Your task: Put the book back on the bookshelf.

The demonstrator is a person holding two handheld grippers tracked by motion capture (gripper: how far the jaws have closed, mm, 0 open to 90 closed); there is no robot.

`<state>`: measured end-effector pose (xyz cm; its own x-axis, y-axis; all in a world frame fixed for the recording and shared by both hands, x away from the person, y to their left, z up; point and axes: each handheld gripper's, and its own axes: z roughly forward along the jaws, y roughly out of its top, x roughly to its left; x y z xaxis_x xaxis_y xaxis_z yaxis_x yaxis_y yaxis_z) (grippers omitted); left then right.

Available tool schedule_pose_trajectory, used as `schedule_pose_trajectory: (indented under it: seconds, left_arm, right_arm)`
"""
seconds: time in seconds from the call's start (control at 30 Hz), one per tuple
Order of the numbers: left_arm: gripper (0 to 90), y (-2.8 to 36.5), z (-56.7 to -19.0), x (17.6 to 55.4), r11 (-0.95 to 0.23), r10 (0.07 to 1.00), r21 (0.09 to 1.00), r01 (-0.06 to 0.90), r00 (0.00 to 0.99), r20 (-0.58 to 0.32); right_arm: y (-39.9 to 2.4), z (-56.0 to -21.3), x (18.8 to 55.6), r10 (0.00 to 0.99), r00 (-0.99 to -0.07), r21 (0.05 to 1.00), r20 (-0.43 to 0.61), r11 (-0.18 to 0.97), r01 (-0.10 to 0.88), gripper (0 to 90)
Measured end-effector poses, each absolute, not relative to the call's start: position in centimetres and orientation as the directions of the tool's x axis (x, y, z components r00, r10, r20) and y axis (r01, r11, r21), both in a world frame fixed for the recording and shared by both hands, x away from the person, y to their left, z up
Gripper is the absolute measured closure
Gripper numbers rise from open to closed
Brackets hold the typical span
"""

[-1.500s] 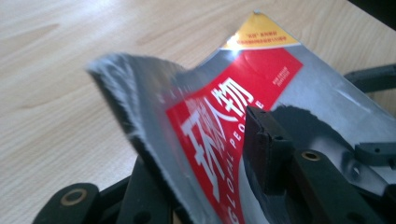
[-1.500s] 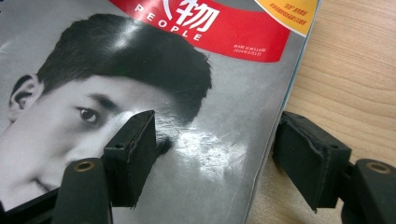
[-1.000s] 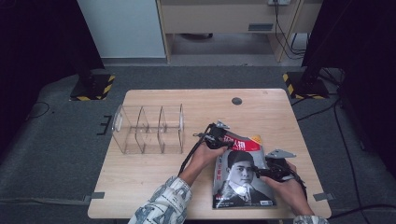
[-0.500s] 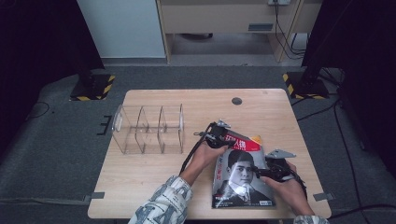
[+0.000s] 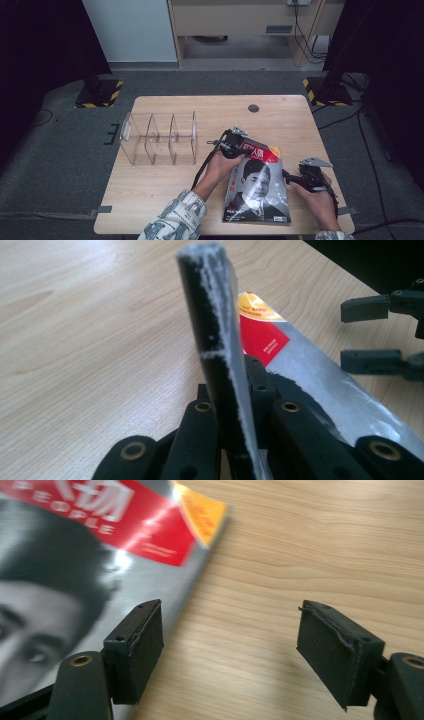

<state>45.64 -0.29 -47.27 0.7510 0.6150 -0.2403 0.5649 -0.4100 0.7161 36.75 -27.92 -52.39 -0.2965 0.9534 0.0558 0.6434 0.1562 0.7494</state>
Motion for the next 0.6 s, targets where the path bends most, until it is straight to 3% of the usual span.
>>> schedule_pose_trajectory:
  seconds: [0.13, 0.6]
  left_arm:
    - [86.4, -0.1, -46.6, 45.5, -0.407, 0.614, 0.726, 0.554, 0.755, -0.231]
    - [86.6, 0.5, -45.2, 45.1, -0.386, 0.61, 0.749, 0.539, 0.758, -0.23]
  right_arm:
    - [-28.5, -52.3, 36.7, 0.967, -0.255, 0.757, 0.026, 0.148, 0.637, 26.3]
    - [-28.7, -53.1, 36.9, 0.965, -0.264, 0.722, 0.001, 0.182, 0.668, 25.4]
